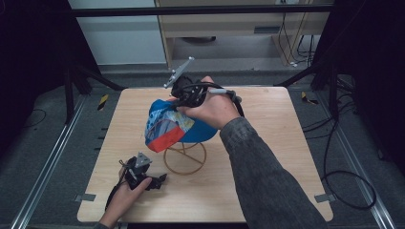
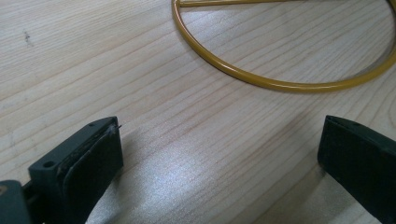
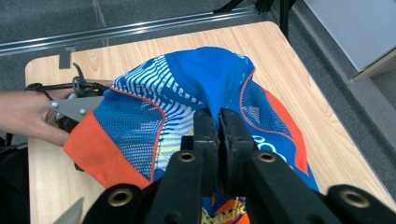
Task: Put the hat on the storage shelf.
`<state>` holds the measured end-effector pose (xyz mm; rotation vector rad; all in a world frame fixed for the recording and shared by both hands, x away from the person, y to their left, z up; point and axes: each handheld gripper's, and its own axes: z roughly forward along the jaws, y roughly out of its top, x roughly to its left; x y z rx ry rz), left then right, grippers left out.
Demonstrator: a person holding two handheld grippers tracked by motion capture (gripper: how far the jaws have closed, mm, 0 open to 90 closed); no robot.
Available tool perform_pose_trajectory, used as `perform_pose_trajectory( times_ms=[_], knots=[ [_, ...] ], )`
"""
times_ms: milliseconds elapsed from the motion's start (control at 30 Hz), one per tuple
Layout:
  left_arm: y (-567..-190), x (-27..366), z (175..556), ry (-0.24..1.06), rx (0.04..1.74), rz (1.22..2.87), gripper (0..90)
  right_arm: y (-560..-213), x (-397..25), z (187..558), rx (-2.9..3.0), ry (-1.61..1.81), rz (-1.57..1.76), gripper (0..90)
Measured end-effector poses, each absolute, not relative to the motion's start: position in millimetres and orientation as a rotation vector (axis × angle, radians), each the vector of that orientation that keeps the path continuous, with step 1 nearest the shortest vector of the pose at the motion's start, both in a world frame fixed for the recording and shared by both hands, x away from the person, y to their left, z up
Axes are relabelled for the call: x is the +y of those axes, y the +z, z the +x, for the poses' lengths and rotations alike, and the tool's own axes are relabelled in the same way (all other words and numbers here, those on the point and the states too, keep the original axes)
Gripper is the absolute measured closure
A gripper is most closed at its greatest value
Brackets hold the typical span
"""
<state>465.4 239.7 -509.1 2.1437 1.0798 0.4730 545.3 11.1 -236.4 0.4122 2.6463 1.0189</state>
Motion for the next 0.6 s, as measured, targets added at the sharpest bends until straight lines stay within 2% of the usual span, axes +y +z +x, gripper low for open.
perform_pose_trajectory(
  times_ms=[267, 600],
  knots=[
    [-509.2, 239.6, 465.3, 0.472, 1.08, 2.143, 0.0, -237.1, 5.5, 545.4, 2.638, 1.039, 0.436, 76.2],
    [-509.1, 239.4, 465.3, 0.471, 1.079, 2.144, 0.0, -238.7, -0.7, 543.2, 2.625, 1.044, 0.486, 58.2]
  ],
)
